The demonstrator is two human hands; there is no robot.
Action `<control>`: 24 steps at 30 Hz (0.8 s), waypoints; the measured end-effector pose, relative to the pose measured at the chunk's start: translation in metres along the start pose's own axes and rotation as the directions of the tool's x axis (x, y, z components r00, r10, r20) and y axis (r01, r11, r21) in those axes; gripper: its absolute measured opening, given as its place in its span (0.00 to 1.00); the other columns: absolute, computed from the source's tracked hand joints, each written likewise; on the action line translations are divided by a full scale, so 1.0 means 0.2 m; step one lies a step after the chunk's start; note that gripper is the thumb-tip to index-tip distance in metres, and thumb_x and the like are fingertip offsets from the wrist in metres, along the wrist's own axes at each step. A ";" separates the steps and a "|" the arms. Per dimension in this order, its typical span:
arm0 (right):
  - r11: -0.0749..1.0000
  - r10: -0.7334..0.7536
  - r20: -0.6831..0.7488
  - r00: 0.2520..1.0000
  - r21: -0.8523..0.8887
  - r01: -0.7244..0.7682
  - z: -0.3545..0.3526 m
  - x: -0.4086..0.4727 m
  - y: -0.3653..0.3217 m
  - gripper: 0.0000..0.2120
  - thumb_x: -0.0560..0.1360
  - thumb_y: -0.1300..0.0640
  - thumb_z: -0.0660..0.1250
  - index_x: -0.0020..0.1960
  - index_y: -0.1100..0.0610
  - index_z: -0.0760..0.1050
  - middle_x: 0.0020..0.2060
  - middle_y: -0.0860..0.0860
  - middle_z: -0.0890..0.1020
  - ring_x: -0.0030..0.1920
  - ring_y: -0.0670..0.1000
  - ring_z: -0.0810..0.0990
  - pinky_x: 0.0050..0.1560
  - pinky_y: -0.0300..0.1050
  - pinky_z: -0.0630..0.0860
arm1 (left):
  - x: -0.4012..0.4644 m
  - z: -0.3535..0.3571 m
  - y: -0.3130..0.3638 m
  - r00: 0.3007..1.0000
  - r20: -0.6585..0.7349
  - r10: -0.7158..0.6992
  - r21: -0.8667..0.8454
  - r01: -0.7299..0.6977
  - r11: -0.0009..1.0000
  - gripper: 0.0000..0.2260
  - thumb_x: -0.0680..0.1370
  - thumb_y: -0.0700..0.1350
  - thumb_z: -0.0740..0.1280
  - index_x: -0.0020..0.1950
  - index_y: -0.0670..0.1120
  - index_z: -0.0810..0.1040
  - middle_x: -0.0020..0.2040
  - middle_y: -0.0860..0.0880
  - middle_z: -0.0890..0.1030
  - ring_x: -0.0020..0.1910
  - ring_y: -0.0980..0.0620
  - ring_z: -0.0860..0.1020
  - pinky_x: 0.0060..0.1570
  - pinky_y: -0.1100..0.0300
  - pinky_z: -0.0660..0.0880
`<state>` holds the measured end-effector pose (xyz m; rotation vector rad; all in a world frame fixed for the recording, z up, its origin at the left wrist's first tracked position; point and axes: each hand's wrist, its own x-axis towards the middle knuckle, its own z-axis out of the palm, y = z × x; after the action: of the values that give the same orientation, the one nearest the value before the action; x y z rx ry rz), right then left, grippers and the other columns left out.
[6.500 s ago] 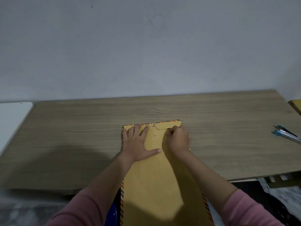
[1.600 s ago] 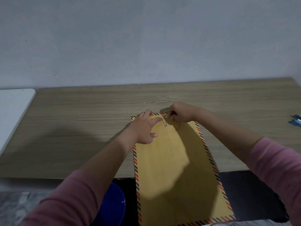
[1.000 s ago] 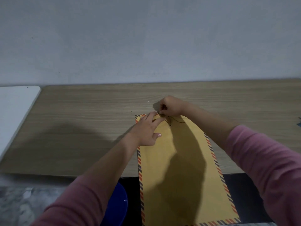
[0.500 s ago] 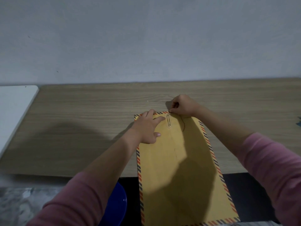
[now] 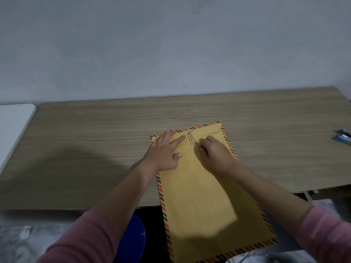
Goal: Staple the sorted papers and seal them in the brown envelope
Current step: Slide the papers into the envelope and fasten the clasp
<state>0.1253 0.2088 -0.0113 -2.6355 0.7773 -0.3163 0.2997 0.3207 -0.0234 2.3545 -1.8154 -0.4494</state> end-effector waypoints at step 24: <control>0.972 0.197 -0.006 0.980 0.132 -0.195 0.03 -0.04 -0.13 0.05 0.75 0.61 0.63 0.47 0.61 0.77 0.43 0.55 0.77 0.42 0.55 0.76 0.43 0.49 0.74 | 0.09 -0.16 0.01 0.997 0.060 -0.054 -0.023 0.055 0.998 0.36 0.70 0.60 0.69 0.73 0.65 0.56 0.67 0.49 0.61 0.68 0.47 0.60 0.67 0.44 0.57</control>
<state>0.1333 0.2346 -0.0063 -2.4137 0.9805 -0.3265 0.3117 0.3013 0.0046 2.4039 -1.7632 -0.5515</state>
